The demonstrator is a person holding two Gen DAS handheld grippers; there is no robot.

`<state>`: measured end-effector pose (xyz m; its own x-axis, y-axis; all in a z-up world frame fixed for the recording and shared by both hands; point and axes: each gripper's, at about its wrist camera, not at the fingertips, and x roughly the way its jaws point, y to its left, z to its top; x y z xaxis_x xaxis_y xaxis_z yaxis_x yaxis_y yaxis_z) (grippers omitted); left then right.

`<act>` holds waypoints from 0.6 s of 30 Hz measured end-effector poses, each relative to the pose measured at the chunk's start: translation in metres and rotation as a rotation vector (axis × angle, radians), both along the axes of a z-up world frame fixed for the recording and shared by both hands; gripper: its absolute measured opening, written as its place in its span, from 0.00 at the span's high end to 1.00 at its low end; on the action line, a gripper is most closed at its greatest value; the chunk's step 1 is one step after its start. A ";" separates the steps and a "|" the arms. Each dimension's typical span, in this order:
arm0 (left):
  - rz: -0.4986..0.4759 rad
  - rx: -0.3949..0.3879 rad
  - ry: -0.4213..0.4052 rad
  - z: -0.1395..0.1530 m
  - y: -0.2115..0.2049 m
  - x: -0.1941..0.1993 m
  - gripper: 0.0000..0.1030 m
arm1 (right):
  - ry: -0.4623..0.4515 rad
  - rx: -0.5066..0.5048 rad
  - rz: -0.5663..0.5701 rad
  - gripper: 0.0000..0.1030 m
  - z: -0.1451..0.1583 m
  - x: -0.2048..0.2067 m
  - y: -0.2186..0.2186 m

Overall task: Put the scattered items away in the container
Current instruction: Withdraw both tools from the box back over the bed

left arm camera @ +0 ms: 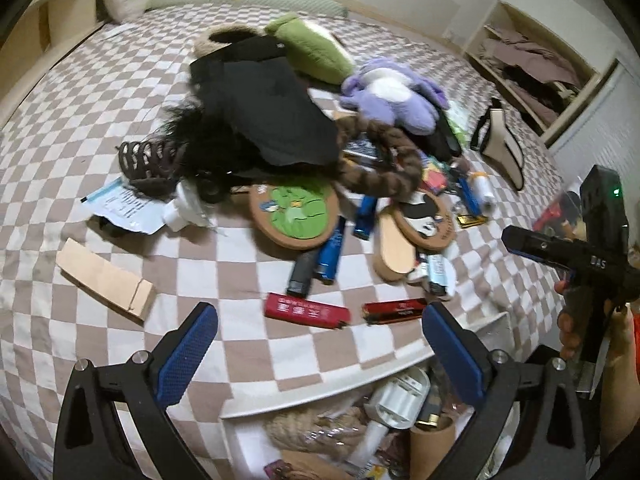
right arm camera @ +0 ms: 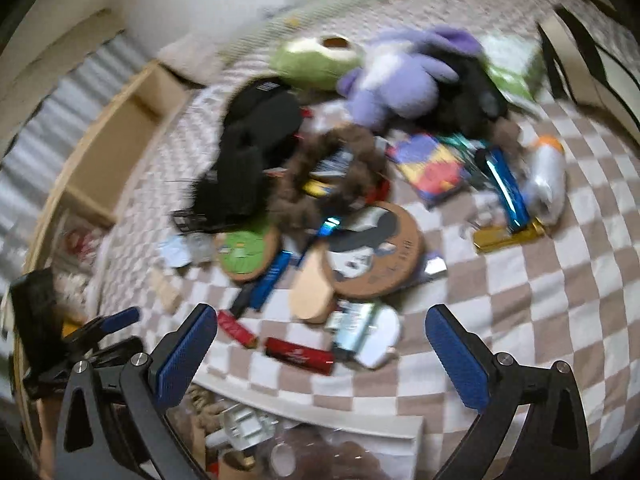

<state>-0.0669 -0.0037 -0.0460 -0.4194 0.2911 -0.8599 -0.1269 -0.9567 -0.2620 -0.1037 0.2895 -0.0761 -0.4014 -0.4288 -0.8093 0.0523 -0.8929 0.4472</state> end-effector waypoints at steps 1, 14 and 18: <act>-0.001 -0.002 -0.010 -0.003 -0.001 -0.002 0.00 | -0.028 0.008 -0.016 0.00 -0.006 -0.003 0.002; -0.014 -0.094 -0.148 -0.055 0.000 -0.035 0.00 | -0.168 0.065 0.044 0.00 -0.059 -0.020 -0.015; 0.005 -0.065 -0.190 -0.065 -0.002 -0.042 0.00 | -0.167 0.093 0.050 0.19 -0.065 -0.023 -0.021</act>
<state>-0.1089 -0.0052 -0.1106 -0.2488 0.2308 -0.9407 -0.0760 -0.9729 -0.2186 -0.1270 0.2682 -0.1410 -0.2383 -0.3648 -0.9001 0.0294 -0.9291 0.3687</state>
